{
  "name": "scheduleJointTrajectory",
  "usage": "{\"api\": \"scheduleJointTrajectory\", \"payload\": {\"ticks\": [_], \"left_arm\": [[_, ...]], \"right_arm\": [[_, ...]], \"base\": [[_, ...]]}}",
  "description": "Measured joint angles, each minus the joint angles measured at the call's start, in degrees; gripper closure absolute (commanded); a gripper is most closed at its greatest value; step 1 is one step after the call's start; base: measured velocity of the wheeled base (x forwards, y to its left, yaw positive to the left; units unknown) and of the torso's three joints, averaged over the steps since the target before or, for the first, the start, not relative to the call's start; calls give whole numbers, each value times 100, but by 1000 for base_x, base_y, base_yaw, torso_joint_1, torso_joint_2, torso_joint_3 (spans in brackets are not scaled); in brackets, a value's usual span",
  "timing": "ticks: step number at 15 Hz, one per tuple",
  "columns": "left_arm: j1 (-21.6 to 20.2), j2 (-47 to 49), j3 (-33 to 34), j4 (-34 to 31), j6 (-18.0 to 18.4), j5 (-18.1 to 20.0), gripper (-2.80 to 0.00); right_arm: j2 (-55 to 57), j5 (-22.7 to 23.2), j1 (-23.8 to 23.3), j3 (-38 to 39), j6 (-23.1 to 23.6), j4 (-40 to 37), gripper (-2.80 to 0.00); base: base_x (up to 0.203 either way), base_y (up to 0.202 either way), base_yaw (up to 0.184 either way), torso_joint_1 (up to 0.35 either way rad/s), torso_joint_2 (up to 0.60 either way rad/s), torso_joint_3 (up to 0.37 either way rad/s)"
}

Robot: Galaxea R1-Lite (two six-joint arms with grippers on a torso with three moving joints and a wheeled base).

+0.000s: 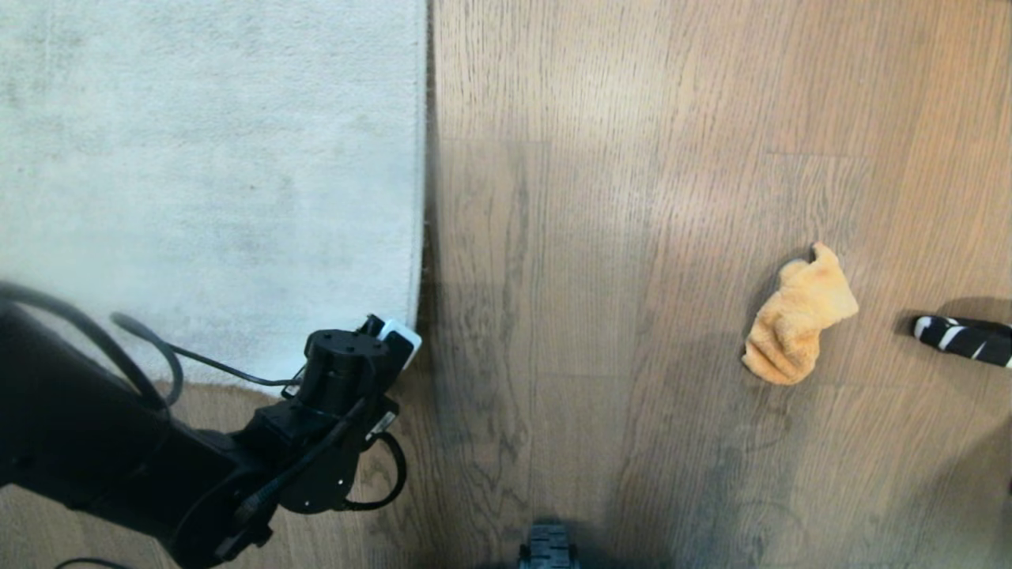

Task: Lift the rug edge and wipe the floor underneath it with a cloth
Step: Lift up the carpet

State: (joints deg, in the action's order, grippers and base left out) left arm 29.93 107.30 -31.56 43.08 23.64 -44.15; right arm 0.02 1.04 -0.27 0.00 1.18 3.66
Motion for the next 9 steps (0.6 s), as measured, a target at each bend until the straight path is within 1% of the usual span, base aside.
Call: {"api": "scheduleJointTrajectory", "payload": {"ticks": [5,6,7,9], "left_arm": [[-65,-483,245,-67,71,-18,0],[-89,-585,273,-98,146,-23,0],[-144,-706,295,-102,319,-24,0],[-336,-966,312,-99,781,-24,0]], "right_arm": [[0,0,0,0,2,-2,0],[0,0,0,0,2,-1,0],[0,0,0,0,0,-2,0],[0,-2,0,0,1,-2,0]], "base": [[0,0,0,0,0,0],[0,0,0,0,0,0],[0,0,0,0,0,0],[0,0,0,0,0,0]]}}
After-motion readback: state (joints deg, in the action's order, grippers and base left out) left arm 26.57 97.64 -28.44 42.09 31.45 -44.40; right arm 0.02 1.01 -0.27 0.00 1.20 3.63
